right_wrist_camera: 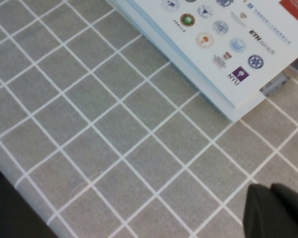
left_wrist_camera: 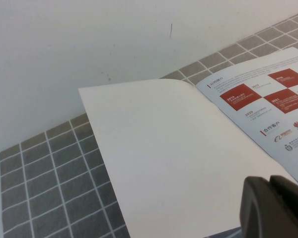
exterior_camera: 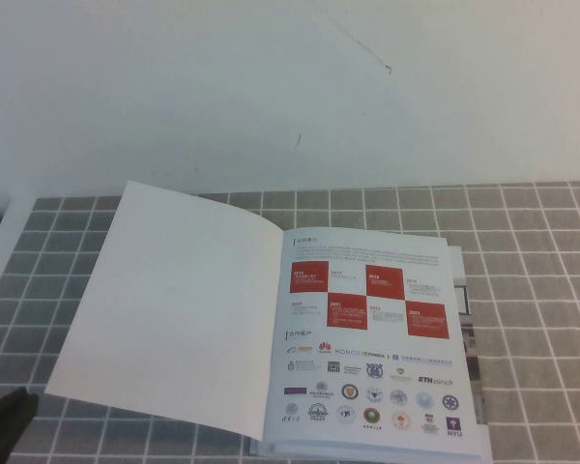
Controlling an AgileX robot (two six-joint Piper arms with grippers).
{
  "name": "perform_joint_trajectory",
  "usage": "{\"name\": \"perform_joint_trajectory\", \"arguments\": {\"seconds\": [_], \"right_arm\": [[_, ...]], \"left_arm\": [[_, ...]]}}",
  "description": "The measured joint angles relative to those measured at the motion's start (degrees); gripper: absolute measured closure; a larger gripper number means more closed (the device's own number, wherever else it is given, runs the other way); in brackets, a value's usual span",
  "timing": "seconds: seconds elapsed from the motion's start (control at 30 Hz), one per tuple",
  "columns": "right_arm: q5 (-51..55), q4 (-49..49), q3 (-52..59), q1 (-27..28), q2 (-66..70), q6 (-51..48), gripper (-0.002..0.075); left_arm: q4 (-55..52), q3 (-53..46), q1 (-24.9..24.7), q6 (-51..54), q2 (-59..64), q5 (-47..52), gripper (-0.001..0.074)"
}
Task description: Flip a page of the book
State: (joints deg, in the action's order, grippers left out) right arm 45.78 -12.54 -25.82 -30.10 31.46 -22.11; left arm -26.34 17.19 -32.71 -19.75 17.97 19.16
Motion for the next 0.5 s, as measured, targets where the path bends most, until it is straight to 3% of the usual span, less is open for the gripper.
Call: {"name": "perform_joint_trajectory", "arguments": {"seconds": [0.23, 0.5], "right_arm": [[1.3, -0.4, 0.0, 0.0, 0.0, 0.0, 0.0727], [1.4, -0.8, 0.0, 0.0, 0.0, 0.0, 0.0727]], "left_arm": [[0.0, 0.0, 0.7, 0.0, -1.2, 0.0, 0.0739], [0.0, -0.1, 11.1, -0.1, -8.7, -0.1, 0.0739]]}}
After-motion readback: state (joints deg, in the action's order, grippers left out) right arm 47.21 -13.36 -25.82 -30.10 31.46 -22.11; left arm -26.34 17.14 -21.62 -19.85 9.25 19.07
